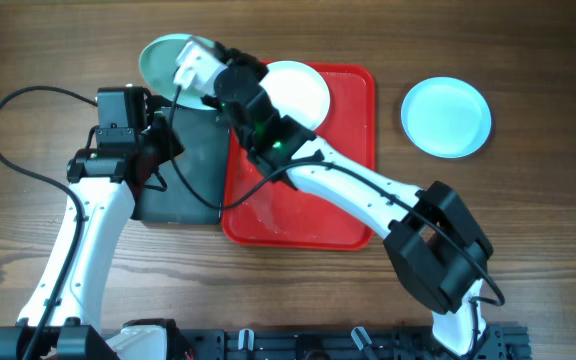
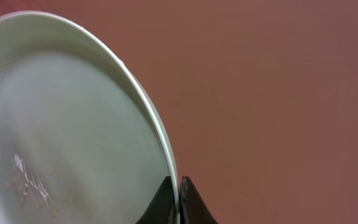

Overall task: Clean dirty plates on tray and stack at the side
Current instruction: 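Lift the blue plate with the right gripper and tilt it over the black tray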

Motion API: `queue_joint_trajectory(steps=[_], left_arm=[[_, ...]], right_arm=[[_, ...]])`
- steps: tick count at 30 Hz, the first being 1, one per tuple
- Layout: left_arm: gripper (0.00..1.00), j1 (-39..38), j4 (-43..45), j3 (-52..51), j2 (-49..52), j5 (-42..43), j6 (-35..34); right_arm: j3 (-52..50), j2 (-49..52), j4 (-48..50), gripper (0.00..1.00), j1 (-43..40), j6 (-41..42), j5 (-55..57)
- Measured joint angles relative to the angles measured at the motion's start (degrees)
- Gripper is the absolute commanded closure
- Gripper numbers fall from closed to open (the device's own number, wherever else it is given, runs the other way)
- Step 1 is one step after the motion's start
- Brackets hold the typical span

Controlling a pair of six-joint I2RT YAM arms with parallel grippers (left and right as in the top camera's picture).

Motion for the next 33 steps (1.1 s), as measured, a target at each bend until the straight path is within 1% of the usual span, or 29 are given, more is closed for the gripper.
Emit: queue_joint_trajectory(steps=[3, 6, 14, 19, 23, 29, 31, 32, 33], left_arm=[[0.96, 0.0, -0.2, 0.0, 0.0, -0.02, 0.0], [0.96, 0.0, -0.26, 0.0, 0.0, -0.02, 0.0], [0.96, 0.04, -0.26, 0.0, 0.0, -0.02, 0.0], [0.96, 0.04, -0.26, 0.0, 0.0, -0.02, 0.02], [0.96, 0.04, -0.24, 0.0, 0.0, -0.04, 0.0], [0.96, 0.04, -0.28, 0.0, 0.0, -0.04, 0.0], [0.96, 0.04, -0.26, 0.0, 0.0, -0.02, 0.0], [0.96, 0.04, -0.26, 0.0, 0.0, -0.02, 0.0], [0.96, 0.04, -0.28, 0.0, 0.0, -0.02, 0.0]], right_arm=[[0.0, 0.0, 2.29, 0.96, 1.97, -6.38, 0.44], [0.0, 0.0, 3.39, 0.96, 3.28, -8.96, 0.44], [0.0, 0.0, 3.37, 0.96, 3.32, -10.21, 0.68], [0.0, 0.0, 2.03, 0.96, 3.3, -8.48, 0.83], [0.02, 0.0, -3.96, 0.96, 2.89, -0.9, 0.79], [0.04, 0.0, -16.92, 0.96, -1.09, 21.99, 0.31], [0.04, 0.0, -20.31, 0.96, -3.19, 29.68, -3.21], [0.04, 0.0, -20.83, 0.96, -3.98, 32.11, -5.03], [0.04, 0.0, -21.62, 0.96, -5.25, 35.78, -8.44]])
